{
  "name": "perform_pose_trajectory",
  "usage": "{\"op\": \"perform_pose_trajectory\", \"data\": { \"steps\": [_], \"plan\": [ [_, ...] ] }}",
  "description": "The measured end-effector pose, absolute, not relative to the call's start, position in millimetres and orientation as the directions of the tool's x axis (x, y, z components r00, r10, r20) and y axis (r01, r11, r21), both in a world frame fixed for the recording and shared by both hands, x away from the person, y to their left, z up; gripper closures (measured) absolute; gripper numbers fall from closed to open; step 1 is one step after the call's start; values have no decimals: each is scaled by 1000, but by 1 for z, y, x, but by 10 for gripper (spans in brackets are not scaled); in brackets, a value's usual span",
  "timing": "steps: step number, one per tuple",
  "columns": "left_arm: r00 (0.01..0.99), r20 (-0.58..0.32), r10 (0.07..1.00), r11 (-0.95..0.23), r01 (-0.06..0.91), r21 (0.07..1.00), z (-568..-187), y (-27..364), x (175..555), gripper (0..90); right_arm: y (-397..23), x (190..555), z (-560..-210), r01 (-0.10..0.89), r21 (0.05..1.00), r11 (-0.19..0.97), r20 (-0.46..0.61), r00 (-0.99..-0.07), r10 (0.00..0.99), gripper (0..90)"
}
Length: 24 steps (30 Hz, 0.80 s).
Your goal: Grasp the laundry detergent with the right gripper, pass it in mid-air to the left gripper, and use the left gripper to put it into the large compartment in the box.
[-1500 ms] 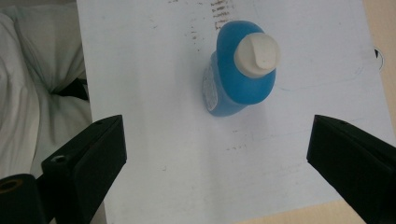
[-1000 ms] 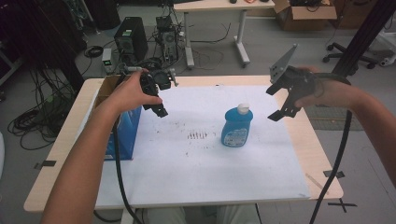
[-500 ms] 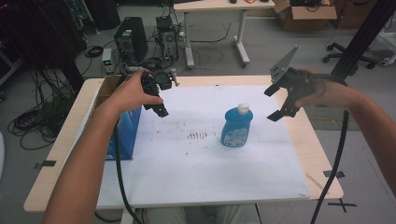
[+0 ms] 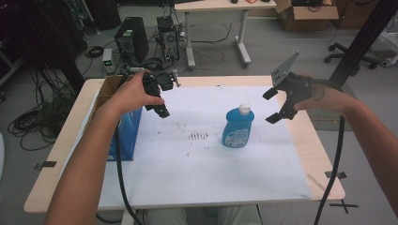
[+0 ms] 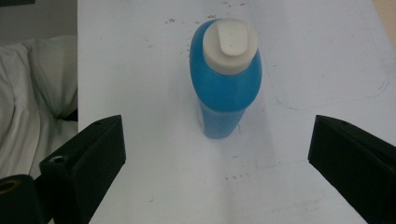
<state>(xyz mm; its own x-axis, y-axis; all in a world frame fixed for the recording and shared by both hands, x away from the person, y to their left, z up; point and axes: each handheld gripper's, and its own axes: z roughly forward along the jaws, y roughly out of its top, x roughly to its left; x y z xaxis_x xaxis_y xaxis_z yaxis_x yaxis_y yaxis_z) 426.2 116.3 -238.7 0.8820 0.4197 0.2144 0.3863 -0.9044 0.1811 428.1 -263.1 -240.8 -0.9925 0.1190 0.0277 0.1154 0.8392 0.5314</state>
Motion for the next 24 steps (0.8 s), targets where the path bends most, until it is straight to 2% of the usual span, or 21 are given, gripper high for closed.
{"op": "perform_pose_trajectory", "data": {
  "steps": [24],
  "plan": [
    [886,210,413,-908,381,176,-241,115,429,73,-274,440,-282,157,590,792,91,-988,128,36]
  ]
}}
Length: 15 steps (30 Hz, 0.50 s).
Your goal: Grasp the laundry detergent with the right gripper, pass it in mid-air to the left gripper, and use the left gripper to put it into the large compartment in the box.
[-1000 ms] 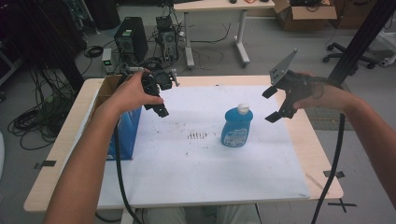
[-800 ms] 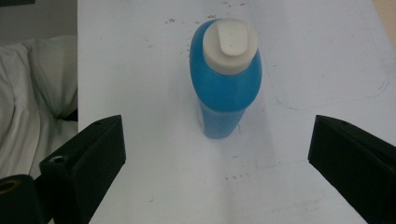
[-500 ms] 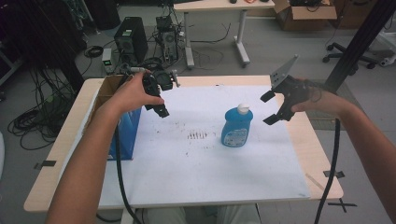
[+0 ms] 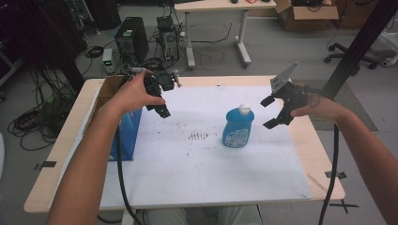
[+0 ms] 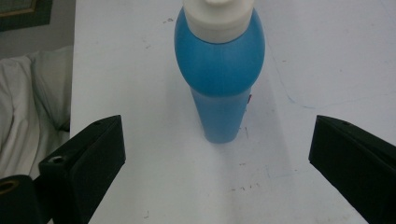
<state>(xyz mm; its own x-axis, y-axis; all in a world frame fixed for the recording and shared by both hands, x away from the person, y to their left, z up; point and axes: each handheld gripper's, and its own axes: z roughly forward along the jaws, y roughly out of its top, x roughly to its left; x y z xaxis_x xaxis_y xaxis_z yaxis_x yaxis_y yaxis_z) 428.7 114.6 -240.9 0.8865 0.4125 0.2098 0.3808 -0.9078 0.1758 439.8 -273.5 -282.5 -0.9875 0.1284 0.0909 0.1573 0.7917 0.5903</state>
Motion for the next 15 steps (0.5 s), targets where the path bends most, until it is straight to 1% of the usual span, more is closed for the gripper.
{"op": "perform_pose_trajectory", "data": {
  "steps": [11,15],
  "plan": [
    [886,213,412,-908,380,176,-242,114,429,73,-275,442,-299,156,611,776,94,-988,125,40],
    [886,215,412,-908,379,179,-242,113,430,73,-275,443,-305,155,632,760,95,-988,123,39]
  ]
}}
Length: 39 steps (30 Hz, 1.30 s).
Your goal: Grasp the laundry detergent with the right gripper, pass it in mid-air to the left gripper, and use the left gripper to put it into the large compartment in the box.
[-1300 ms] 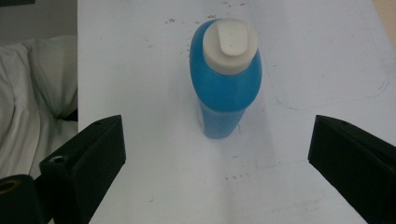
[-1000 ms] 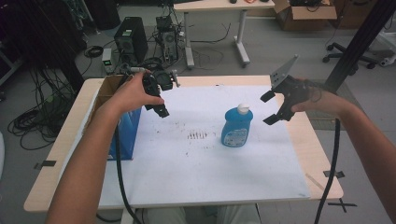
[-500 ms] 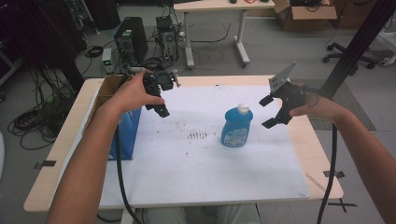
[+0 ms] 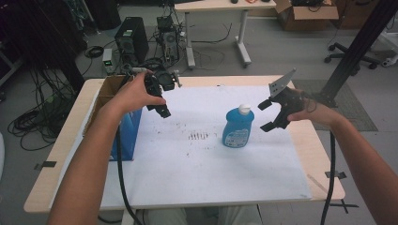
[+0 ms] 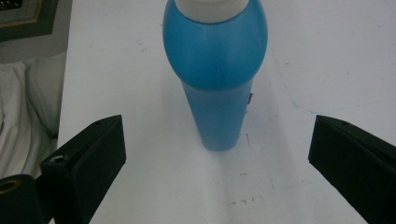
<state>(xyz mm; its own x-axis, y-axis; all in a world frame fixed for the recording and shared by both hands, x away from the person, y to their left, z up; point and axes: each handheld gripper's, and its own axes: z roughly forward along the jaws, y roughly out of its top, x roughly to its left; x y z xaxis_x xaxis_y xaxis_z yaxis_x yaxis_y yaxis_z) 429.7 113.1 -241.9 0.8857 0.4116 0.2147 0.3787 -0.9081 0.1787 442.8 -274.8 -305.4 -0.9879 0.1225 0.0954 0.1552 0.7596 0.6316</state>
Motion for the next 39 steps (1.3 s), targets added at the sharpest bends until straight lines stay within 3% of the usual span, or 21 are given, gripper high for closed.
{"op": "perform_pose_trajectory", "data": {
  "steps": [39],
  "plan": [
    [884,204,420,-905,390,171,-247,116,430,75,-268,448,-341,156,719,677,98,-987,124,30]
  ]
}}
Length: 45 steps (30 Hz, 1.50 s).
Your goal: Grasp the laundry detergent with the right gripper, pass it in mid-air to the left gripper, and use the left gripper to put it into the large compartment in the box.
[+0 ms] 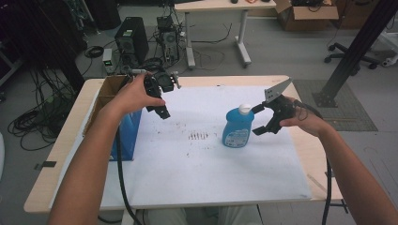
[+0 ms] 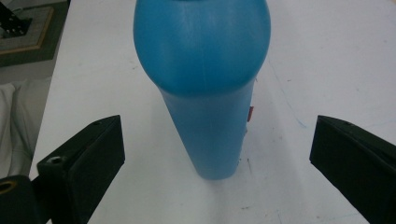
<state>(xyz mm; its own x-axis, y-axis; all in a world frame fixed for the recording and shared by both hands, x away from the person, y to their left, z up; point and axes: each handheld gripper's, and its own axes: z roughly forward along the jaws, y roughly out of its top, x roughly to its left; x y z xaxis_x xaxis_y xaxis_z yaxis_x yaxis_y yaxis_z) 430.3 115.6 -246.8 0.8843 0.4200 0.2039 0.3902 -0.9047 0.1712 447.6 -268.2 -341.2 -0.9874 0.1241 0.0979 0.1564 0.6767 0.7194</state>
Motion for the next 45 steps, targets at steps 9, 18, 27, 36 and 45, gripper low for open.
{"op": "perform_pose_trajectory", "data": {
  "steps": [9,18,27,36,45],
  "plan": [
    [886,202,418,-906,388,170,-248,116,431,75,-273,446,-350,173,743,647,114,-985,133,30],
    [887,199,417,-906,388,168,-250,113,431,76,-274,446,-356,182,769,613,128,-983,131,33],
    [888,199,415,-907,388,162,-250,112,431,76,-276,445,-363,191,781,595,136,-981,135,28],
    [886,200,418,-906,390,164,-250,112,430,77,-274,444,-369,190,798,571,137,-981,136,29],
    [888,199,414,-908,387,159,-251,112,430,77,-264,444,-372,180,803,569,134,-983,122,30]
  ]
}}
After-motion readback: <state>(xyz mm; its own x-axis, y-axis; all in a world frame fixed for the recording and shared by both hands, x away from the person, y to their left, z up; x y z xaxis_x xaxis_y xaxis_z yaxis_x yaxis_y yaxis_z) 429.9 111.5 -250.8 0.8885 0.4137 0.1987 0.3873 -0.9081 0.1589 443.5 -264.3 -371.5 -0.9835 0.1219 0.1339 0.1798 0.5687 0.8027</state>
